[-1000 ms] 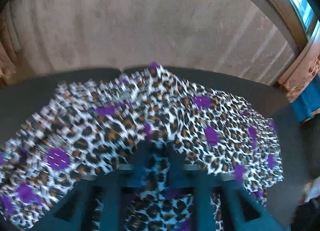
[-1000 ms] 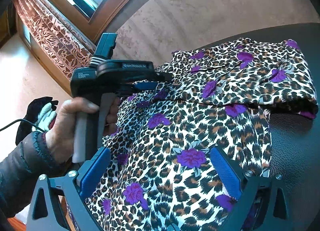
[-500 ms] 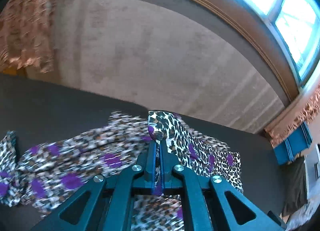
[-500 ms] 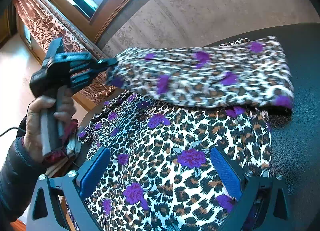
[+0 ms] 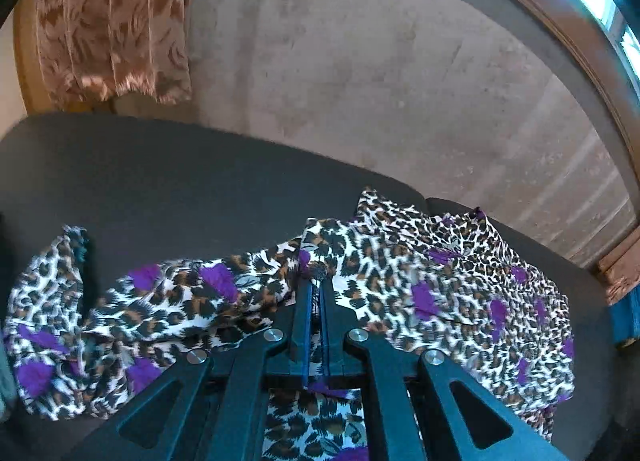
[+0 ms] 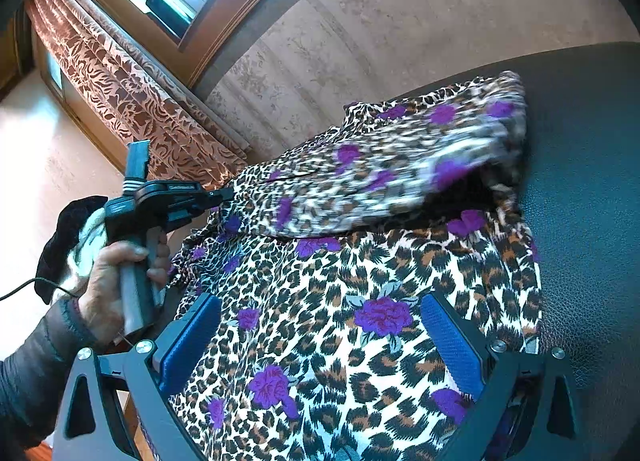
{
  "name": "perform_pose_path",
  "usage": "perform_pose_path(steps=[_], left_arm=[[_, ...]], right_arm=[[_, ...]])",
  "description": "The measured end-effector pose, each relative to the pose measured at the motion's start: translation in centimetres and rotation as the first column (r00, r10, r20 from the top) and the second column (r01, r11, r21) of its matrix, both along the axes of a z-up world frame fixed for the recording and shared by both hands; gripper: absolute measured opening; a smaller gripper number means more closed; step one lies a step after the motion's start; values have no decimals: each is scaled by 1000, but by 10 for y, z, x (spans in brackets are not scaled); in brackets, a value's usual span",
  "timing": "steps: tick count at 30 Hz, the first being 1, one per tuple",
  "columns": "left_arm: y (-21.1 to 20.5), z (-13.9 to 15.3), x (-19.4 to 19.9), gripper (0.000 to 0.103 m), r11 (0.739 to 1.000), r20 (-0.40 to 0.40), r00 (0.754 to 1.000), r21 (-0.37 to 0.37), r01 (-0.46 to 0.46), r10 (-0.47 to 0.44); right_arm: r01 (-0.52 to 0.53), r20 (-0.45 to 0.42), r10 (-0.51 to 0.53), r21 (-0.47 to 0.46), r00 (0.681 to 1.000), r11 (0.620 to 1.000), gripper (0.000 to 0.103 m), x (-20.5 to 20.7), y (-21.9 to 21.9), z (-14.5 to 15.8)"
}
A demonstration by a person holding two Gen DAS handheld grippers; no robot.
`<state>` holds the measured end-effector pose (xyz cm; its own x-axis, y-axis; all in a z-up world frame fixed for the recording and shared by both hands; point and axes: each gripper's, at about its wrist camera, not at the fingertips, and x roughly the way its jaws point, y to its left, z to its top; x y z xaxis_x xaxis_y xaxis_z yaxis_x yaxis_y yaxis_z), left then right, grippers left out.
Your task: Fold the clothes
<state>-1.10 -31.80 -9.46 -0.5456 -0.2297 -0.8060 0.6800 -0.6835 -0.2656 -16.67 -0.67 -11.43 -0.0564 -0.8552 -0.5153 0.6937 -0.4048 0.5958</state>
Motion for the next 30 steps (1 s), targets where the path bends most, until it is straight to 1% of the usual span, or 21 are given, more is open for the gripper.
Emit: perform_pose_path(steps=[1, 3, 5, 6, 7, 10, 11, 12, 13, 14, 16, 18, 19, 20, 22, 23, 25, 26, 27, 29, 30], left_arm=[[1, -2, 0, 3, 1000, 0, 1000, 6, 13, -13], [6, -2, 2, 9, 1000, -5, 1000, -9, 21, -21], [13, 0, 14, 14, 1000, -37, 999, -8, -3, 3], [18, 2, 21, 14, 1000, -56, 998, -17, -12, 11], [24, 2, 26, 15, 999, -67, 998, -33, -7, 5], [42, 0, 40, 16, 994, -40, 999, -112, 18, -22], [46, -2, 43, 16, 994, -48, 999, -112, 18, -23], [49, -3, 47, 16, 994, -58, 998, -110, 15, -22], [53, -2, 49, 16, 994, -67, 998, -112, 11, -19], [56, -2, 51, 16, 993, -76, 997, -114, 7, -16], [63, -1, 55, 17, 993, -94, 996, -117, -1, -10], [71, -4, 61, 19, 993, -99, 995, -116, 0, -11], [74, -7, 61, 20, 994, -99, 995, -109, 3, -13], [77, -11, 61, 21, 995, -98, 995, -100, 7, -17], [81, -22, 60, 22, 997, -81, 996, -81, 21, -28], [82, -26, 60, 22, 997, -79, 996, -76, 24, -30], [83, -30, 63, 24, 997, -89, 996, -71, 25, -31], [82, -31, 64, 24, 998, -95, 995, -62, 26, -31], [81, -33, 65, 24, 998, -102, 994, -56, 26, -31], [80, -35, 68, 24, 998, -113, 993, -51, 26, -32], [80, -35, 69, 24, 998, -115, 993, -50, 27, -32]], right_arm=[[-1, 2, 1, -4, 1000, 1000, 102, 0, 1, 0], [-1, 6, 1, -8, 1000, 1000, 102, -1, 1, 0], [0, 6, 0, -5, 1000, 1000, 101, 0, 0, 1], [14, -2, -14, 4, 1000, 1000, 101, 0, 2, 3], [42, -20, -42, 18, 999, 999, 100, 0, 5, 8], [128, -77, -124, 57, 989, 990, 98, -1, 17, 22], [175, -117, -167, 68, 979, 982, 98, -2, 24, 28], [242, -181, -225, 74, 957, 967, 98, -4, 35, 37], [288, -233, -262, 84, 937, 954, 98, -6, 42, 42], [308, -276, -268, 113, 923, 945, 98, -8, 43, 43], [321, -350, -236, 207, 906, 924, 98, -18, 34, 37], [317, -398, -187, 294, 898, 902, 97, -24, 18, 29], [314, -416, -160, 335, 895, 888, 95, -26, 10, 25], [319, -436, -143, 361, 888, 876, 90, -29, 2, 24], [357, -504, -125, 396, 855, 846, 90, -33, -17, 25], [370, -525, -109, 424, 844, 827, 90, -37, -28, 23], [380, -525, -84, 486, 847, 787, 90, -48, -46, 15], [393, -521, -98, 494, 848, 775, 90, -53, -48, 13], [428, -525, -138, 484, 840, 763, 90, -59, -44, 14], [536, -535, -274, 429, 799, 727, 90, -72, -23, 23], [575, -513, -340, 417, 788, 704, 91, -79, -8, 23]])
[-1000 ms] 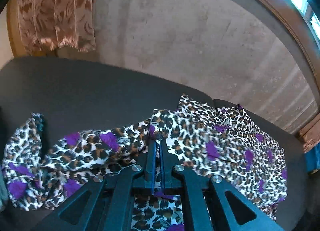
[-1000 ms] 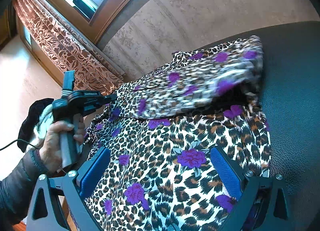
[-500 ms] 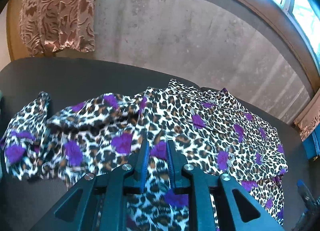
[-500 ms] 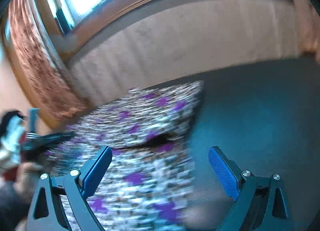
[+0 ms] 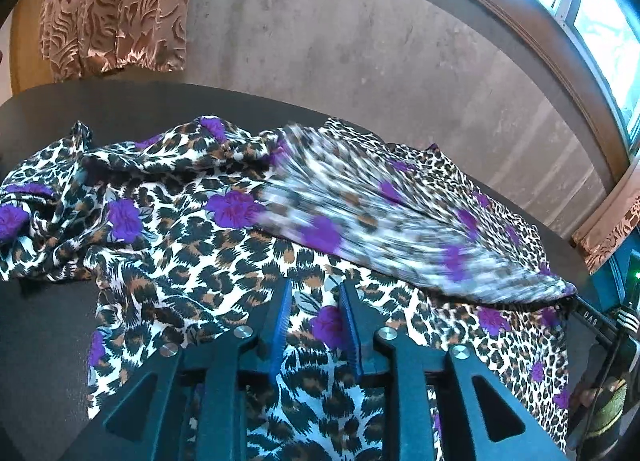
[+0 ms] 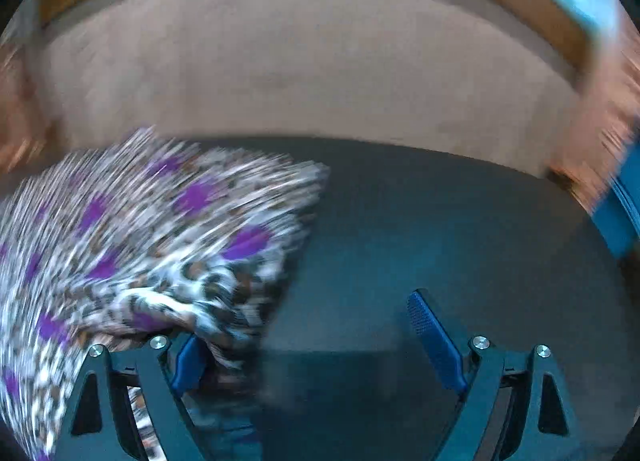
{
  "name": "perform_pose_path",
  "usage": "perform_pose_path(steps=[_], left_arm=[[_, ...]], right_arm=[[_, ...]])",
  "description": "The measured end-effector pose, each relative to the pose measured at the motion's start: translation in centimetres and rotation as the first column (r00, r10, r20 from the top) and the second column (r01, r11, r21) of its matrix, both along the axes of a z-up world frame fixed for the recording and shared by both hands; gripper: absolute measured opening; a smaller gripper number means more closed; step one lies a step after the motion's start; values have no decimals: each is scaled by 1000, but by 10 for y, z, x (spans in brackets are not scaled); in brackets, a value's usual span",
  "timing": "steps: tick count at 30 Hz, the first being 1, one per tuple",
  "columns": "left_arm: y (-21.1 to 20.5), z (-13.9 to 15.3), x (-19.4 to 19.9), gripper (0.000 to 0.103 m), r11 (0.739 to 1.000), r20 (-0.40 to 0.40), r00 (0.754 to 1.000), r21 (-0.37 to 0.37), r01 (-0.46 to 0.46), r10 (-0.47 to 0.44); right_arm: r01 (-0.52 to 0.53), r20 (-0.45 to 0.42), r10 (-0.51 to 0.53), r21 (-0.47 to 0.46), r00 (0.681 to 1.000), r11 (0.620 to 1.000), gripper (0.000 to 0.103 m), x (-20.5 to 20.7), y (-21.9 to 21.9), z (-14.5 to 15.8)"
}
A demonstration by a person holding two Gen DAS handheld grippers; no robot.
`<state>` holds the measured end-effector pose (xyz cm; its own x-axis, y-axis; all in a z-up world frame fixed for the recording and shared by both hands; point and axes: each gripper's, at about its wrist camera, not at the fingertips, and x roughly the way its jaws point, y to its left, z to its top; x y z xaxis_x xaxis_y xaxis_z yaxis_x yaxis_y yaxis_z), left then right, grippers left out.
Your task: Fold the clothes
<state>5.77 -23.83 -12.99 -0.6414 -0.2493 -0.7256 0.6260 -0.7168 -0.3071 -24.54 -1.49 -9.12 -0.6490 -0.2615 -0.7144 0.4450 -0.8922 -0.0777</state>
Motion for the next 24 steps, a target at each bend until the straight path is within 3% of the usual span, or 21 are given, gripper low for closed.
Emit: perform_pose_path(steps=[3, 5, 11, 15, 19, 22, 24], left_arm=[[-1, -2, 2, 24, 1000, -5, 1000, 2, 1, -1], [-3, -3, 4, 24, 1000, -9, 1000, 7, 2, -2], [-15, -2, 13, 24, 994, -62, 998, 109, 15, -9], [-37, 0, 15, 37, 972, -109, 994, 235, 26, -1], [-26, 0, 5, 37, 994, -50, 998, 99, 42, -38], [-12, -1, 4, 38, 999, -27, 999, 19, 39, -38], [-9, -2, 7, 38, 1000, -28, 999, 22, 17, -16]], right_arm=[[137, 105, -132, -43, 986, 990, 92, -18, 41, -9], [163, 142, -147, -111, 979, 980, 95, -16, 63, -9], [-13, 184, 33, -109, 982, 994, 103, 18, 72, -9], [-34, 177, 47, -73, 983, 997, 103, 33, 84, -6], [-1, 122, 4, -22, 993, 1000, 103, 50, 95, 8], [-82, 63, 83, -20, 995, 996, 103, 80, 84, 20], [-153, 30, 152, 19, 988, 988, 103, 95, 73, 21]])
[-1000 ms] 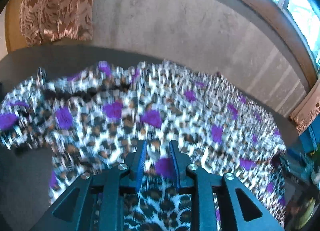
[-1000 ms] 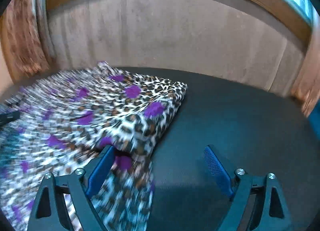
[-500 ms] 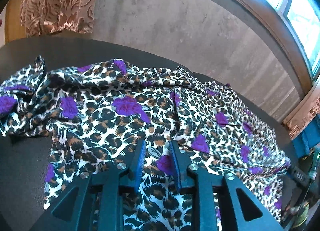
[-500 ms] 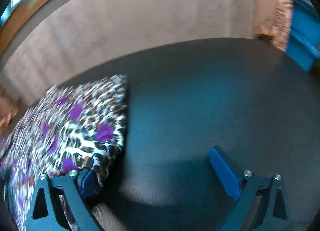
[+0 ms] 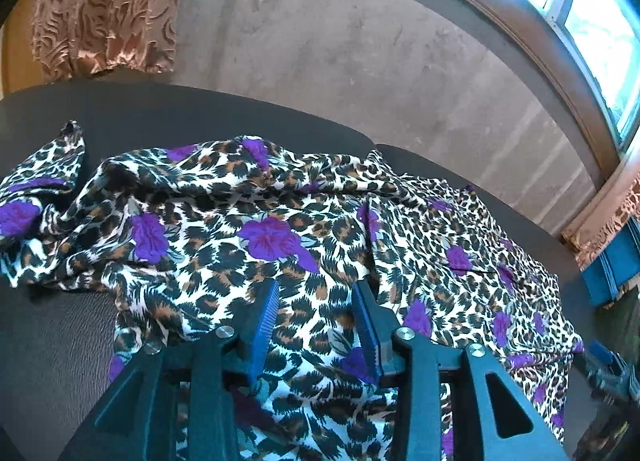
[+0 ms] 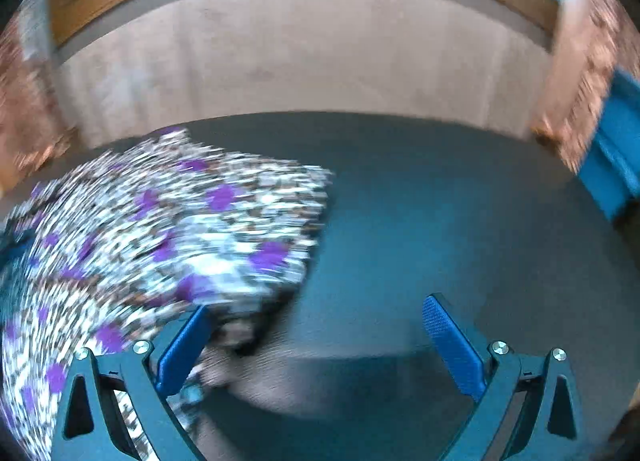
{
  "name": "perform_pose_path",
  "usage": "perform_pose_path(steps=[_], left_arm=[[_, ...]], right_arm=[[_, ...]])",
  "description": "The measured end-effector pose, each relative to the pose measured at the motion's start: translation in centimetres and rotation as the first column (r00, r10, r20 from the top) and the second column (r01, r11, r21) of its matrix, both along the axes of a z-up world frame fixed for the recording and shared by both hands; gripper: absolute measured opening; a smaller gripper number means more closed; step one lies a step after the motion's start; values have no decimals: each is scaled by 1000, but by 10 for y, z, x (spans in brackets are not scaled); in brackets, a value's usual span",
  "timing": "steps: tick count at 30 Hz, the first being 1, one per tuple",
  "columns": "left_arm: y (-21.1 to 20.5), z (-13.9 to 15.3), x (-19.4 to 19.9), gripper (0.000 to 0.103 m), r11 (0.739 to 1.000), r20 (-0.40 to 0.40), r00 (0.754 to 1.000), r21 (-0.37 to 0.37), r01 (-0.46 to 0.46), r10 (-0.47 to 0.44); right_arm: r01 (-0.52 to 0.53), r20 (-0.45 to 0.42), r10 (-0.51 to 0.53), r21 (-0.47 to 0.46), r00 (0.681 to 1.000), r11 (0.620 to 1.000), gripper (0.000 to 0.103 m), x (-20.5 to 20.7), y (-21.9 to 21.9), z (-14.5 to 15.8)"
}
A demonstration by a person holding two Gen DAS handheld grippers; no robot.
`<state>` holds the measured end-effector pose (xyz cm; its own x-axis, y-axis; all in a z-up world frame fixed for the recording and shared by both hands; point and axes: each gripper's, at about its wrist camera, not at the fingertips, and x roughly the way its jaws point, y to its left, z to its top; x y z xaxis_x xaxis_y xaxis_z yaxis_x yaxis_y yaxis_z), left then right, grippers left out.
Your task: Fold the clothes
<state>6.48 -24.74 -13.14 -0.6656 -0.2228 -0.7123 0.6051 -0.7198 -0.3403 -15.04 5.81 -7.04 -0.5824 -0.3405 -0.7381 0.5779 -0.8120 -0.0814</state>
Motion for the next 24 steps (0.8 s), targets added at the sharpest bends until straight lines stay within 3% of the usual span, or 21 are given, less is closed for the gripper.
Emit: perform_pose_path(steps=[2, 4, 7, 11, 15, 19, 24], left_arm=[[7, -1, 10, 38, 1000, -10, 1000, 11, -22, 23], [12, -1, 18, 38, 999, -17, 999, 13, -31, 31], [16, -3, 29, 37, 998, -34, 998, 36, -53, 55], [24, -2, 36, 38, 997, -26, 997, 40, -71, 72], [34, 5, 33, 38, 999, 22, 999, 9, -33, 33], [26, 14, 21, 38, 998, 53, 998, 64, -27, 23], [11, 20, -15, 39, 991, 35, 999, 134, -4, 0]], right_arm=[[-35, -7, 35, 66, 999, 997, 103, 4, -9, -6], [-56, 1, 56, 66, 998, 996, 103, 13, -11, -1], [-144, 58, 150, -92, 987, 985, 103, 46, -3, 19], [-319, 194, 355, -194, 915, 928, 103, 98, -10, 9], [-408, 287, 425, -121, 858, 905, 103, 132, -11, -20], [-451, 251, 427, 42, 869, 892, 103, 140, 10, -21], [-447, 311, 419, 19, 853, 895, 103, 133, 19, -9]])
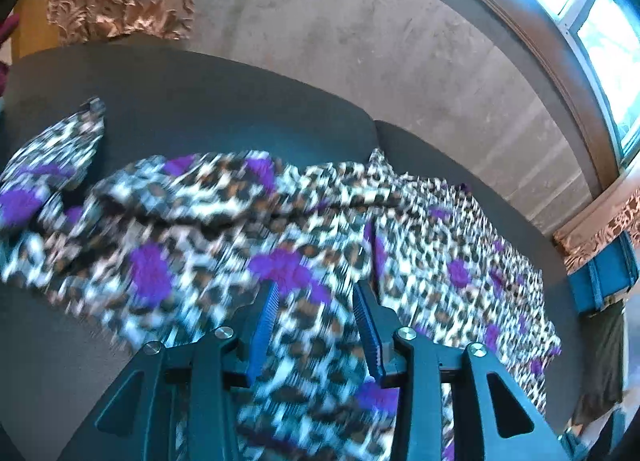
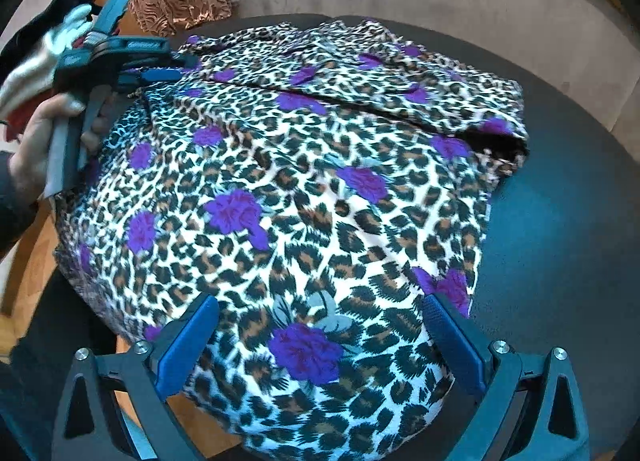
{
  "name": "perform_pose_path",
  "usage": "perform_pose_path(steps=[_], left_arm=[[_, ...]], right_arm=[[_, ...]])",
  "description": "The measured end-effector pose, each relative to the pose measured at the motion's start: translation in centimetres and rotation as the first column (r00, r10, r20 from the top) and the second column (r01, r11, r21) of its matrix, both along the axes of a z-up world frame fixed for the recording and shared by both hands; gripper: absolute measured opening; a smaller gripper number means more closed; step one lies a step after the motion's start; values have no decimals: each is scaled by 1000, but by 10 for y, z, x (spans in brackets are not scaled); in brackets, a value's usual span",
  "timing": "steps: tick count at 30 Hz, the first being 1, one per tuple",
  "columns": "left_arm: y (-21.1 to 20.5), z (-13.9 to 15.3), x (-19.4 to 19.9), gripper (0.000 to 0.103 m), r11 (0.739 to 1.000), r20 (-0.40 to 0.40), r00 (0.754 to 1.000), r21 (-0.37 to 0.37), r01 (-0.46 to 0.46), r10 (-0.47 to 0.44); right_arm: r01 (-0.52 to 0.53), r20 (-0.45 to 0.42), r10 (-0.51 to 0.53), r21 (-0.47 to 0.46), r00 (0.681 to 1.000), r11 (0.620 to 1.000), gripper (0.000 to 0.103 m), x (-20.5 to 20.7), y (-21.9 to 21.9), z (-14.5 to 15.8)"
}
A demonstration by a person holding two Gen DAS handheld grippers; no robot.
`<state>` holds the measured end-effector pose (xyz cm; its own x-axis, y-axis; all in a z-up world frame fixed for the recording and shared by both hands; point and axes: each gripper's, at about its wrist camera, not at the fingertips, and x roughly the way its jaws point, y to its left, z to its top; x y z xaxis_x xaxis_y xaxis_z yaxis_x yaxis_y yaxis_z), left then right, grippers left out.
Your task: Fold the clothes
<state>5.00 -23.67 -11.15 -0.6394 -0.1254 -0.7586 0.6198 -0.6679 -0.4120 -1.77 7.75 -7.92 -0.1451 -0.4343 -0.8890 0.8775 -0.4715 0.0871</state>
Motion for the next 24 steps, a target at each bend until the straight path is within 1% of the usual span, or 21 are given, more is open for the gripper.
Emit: perform_pose_path(steps=[3, 4, 6, 10, 13, 14, 15, 16, 17, 18, 21, 23, 24], left_arm=[[-4, 5, -19, 39, 1000, -39, 999, 16, 13, -12], [-3, 7, -24, 39, 1000, -41, 999, 4, 26, -26], [4, 11, -35, 39, 996, -23, 997, -50, 69, -70], [12, 3, -64, 39, 980, 74, 986, -119, 157, -149], [10, 2, -77, 37, 966, 94, 977, -162, 202, -189], [13, 2, -82, 30, 957, 102, 972, -177, 229, -213], [16, 2, -87, 11, 948, 111, 965, -192, 256, -238], [19, 3, -90, 2, 939, 124, 961, -212, 271, -249], [20, 6, -88, 2, 937, 122, 962, -226, 267, -245], [18, 9, -83, 2, 939, 103, 966, -229, 256, -238], [6, 17, -68, 2, 954, 52, 980, -225, 198, -191], [2, 16, -58, 2, 957, 54, 982, -221, 187, -179], [3, 15, -50, 2, 956, 65, 982, -225, 188, -178]], right_arm=[[47, 50, -45, -39, 998, 998, 103, -4, 8, 9], [65, 54, -63, -50, 997, 997, 103, -6, 10, 11], [105, 44, -102, -85, 994, 991, 103, -18, 10, 18], [198, 8, -199, -154, 980, 968, 103, -53, 5, 34], [263, -18, -271, -189, 962, 946, 103, -84, 0, 46], [285, -26, -296, -200, 955, 937, 103, -97, -4, 49], [312, -26, -325, -215, 945, 925, 103, -109, -4, 53], [338, -10, -350, -234, 937, 911, 103, -120, -4, 57], [369, 15, -378, -258, 926, 893, 103, -133, -4, 60], [396, 35, -402, -276, 915, 876, 103, -144, -4, 62], [459, 74, -460, -309, 885, 833, 103, -174, -7, 66], [480, 65, -485, -309, 872, 821, 103, -192, -14, 67], [482, 38, -494, -295, 869, 825, 103, -200, -20, 66]])
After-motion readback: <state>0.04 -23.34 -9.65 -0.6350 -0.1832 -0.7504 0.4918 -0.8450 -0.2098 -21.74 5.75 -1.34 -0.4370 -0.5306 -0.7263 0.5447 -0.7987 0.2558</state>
